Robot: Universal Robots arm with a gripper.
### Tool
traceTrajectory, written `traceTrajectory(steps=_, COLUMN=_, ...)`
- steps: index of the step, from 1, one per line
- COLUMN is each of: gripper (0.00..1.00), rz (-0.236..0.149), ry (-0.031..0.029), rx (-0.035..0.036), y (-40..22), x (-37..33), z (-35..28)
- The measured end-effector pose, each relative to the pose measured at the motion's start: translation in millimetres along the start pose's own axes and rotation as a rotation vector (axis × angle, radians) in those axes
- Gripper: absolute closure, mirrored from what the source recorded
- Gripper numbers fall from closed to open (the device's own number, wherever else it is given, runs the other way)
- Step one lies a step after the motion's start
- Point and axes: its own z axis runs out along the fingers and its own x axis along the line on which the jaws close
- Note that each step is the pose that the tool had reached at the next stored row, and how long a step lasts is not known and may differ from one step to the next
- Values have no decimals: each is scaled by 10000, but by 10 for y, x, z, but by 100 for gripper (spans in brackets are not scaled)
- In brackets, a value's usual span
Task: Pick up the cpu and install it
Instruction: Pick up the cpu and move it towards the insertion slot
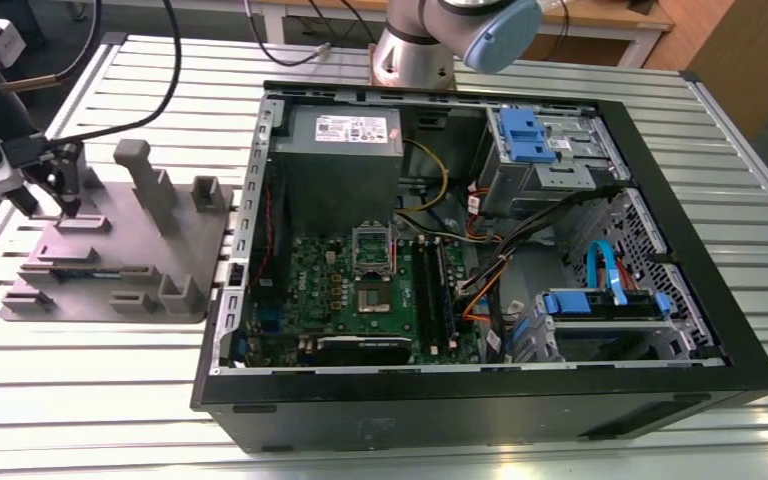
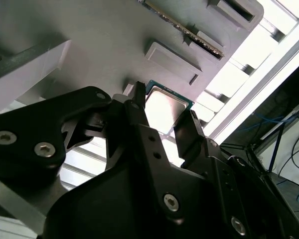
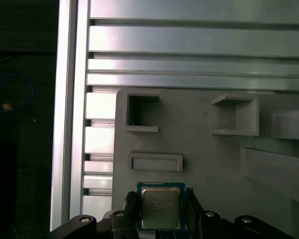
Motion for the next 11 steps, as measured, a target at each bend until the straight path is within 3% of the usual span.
traceTrajectory(steps=11, gripper=53, rz=0, ry=0, rx=-1, y=5, x=1, z=-113)
